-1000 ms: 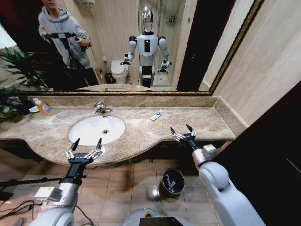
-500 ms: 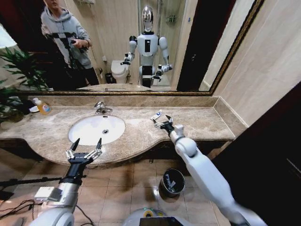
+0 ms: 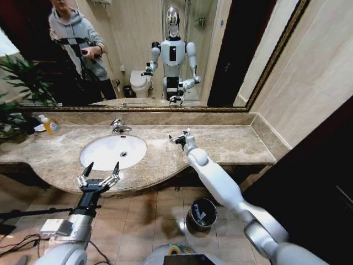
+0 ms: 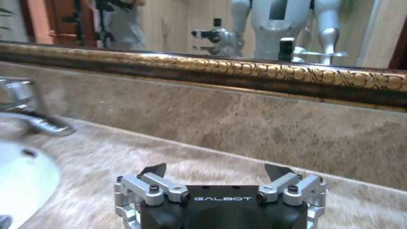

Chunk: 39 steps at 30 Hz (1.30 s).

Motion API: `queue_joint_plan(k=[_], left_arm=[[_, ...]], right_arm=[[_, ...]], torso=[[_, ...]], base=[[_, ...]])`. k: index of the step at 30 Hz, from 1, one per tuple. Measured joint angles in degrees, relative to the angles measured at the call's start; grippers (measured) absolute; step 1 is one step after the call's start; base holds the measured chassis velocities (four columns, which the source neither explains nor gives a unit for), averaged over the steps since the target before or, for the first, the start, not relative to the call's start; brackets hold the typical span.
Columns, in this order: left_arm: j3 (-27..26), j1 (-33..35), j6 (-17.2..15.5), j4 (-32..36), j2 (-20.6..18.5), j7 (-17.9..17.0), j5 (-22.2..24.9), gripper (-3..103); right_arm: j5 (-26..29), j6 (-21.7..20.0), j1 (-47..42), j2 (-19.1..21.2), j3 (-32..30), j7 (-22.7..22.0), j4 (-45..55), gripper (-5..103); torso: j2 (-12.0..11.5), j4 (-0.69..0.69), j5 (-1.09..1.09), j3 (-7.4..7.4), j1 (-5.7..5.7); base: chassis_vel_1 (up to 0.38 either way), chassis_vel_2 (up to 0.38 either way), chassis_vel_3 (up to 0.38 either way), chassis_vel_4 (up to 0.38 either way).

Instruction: Pick up the trash from the sink and place it in the trash bin.

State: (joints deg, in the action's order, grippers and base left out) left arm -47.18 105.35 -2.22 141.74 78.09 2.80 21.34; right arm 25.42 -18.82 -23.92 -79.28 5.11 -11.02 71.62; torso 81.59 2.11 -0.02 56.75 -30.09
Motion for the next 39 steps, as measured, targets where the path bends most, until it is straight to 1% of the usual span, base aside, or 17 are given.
queue_joint_plan(k=[1, 2, 7, 11, 14, 19, 20, 22, 24, 27, 28, 29, 31, 32, 34, 36, 39], left_arm=[[0.0, 0.0, 0.0, 0.0, 0.0, 0.0, 0.0, 100], [0.0, 0.0, 0.0, 0.0, 0.0, 0.0, 0.0, 100], [0.0, 0.0, 0.0, 0.0, 0.0, 0.0, 0.0, 100], [0.0, 0.0, 0.0, 0.0, 0.0, 0.0, 0.0, 100], [0.0, 0.0, 0.0, 0.0, 0.0, 0.0, 0.0, 100], [0.0, 0.0, 0.0, 0.0, 0.0, 0.0, 0.0, 100], [0.0, 0.0, 0.0, 0.0, 0.0, 0.0, 0.0, 100], [0.0, 0.0, 0.0, 0.0, 0.0, 0.0, 0.0, 100], [0.0, 0.0, 0.0, 0.0, 0.0, 0.0, 0.0, 100], [0.0, 0.0, 0.0, 0.0, 0.0, 0.0, 0.0, 100], [0.0, 0.0, 0.0, 0.0, 0.0, 0.0, 0.0, 100], [0.0, 0.0, 0.0, 0.0, 0.0, 0.0, 0.0, 100], [0.0, 0.0, 0.0, 0.0, 0.0, 0.0, 0.0, 100], [0.0, 0.0, 0.0, 0.0, 0.0, 0.0, 0.0, 100], [0.0, 0.0, 0.0, 0.0, 0.0, 0.0, 0.0, 100], [0.0, 0.0, 0.0, 0.0, 0.0, 0.0, 0.0, 100], [0.0, 0.0, 0.0, 0.0, 0.0, 0.0, 0.0, 100]], right_arm=[[-0.7, 0.7, 2.1, -1.6, -0.3, -0.1, -3.5, 100], [-2.7, 2.3, 4.4, -3.6, -1.6, -0.2, -9.1, 100], [-5.5, 4.6, 5.3, -4.8, -4.3, -0.1, -14.5, 100], [-6.3, 5.1, 4.6, -4.2, -6.3, -0.1, -15.6, 100], [-6.3, 5.1, 2.9, -2.3, -7.9, -0.2, -15.3, 100], [-5.9, 5.1, 1.5, -1.3, -9.0, -0.2, -15.2, 100], [-5.8, 5.2, 1.1, -1.2, -9.3, -0.2, -15.0, 102], [-5.7, 5.4, 0.5, -1.0, -9.8, -0.2, -14.3, 98], [-5.7, 5.4, 0.4, -1.0, -9.8, -0.1, -14.0, 98], [-5.8, 5.4, 0.7, -1.3, -9.5, 0.3, -13.8, 91], [-5.8, 5.4, 0.7, -1.3, -9.5, 0.3, -13.8, 91], [-5.8, 5.4, 0.8, -1.5, -9.4, 0.4, -13.8, 87], [-5.9, 5.4, 0.8, -1.7, -9.2, 0.9, -13.9, 77], [-5.9, 5.4, 0.8, -1.7, -9.2, 0.9, -13.9, 77], [-5.9, 5.4, 0.7, -1.7, -9.1, 1.3, -13.9, 66], [-5.9, 5.3, 0.7, -1.7, -9.1, 1.3, -14.0, 66], [-5.8, 5.3, 0.7, -1.7, -9.3, 1.4, -14.2, 50]], torso=[[0.0, 0.01, -0.01, 0.00, 0.00], [0.0, 0.01, -0.01, 0.00, 0.00], [0.0, 0.00, 0.01, 0.00, 0.00], [0.0, 0.01, 0.01, -0.01, 0.01], [0.0, -0.01, 0.02, -0.01, 0.01], [0.0, -0.01, 0.03, -0.01, 0.01], [0.0, 0.00, 0.02, -0.01, 0.01], [0.0, 0.00, 0.03, -0.01, 0.01], [0.0, -0.01, 0.02, -0.01, 0.01], [0.0, 0.00, 0.02, -0.01, 0.01], [0.0, 0.00, 0.02, -0.01, 0.01], [0.0, 0.00, 0.01, -0.01, 0.01], [0.0, 0.01, 0.01, -0.01, 0.01], [0.0, 0.01, 0.01, -0.01, 0.01], [0.0, 0.00, 0.01, -0.01, 0.01], [0.0, 0.00, 0.01, -0.01, 0.01], [0.0, 0.00, 0.01, -0.01, 0.01]], base=[[0.000, 0.000, 0.000, 0.000], [0.000, 0.000, 0.000, 0.000], [0.000, 0.000, 0.000, 0.000], [0.000, 0.000, 0.000, 0.000], [0.000, 0.000, 0.000, 0.000], [0.000, 0.000, 0.000, 0.000], [0.000, 0.000, 0.000, 0.000], [0.000, 0.000, 0.000, 0.000], [0.000, 0.000, 0.000, 0.000], [0.000, 0.000, 0.000, 0.000], [0.000, 0.000, 0.000, 0.000], [0.000, 0.000, 0.000, 0.000], [0.000, 0.000, 0.000, 0.000], [0.000, 0.000, 0.000, 0.000], [0.000, 0.000, 0.000, 0.000], [0.000, 0.000, 0.000, 0.000], [0.000, 0.000, 0.000, 0.000]])
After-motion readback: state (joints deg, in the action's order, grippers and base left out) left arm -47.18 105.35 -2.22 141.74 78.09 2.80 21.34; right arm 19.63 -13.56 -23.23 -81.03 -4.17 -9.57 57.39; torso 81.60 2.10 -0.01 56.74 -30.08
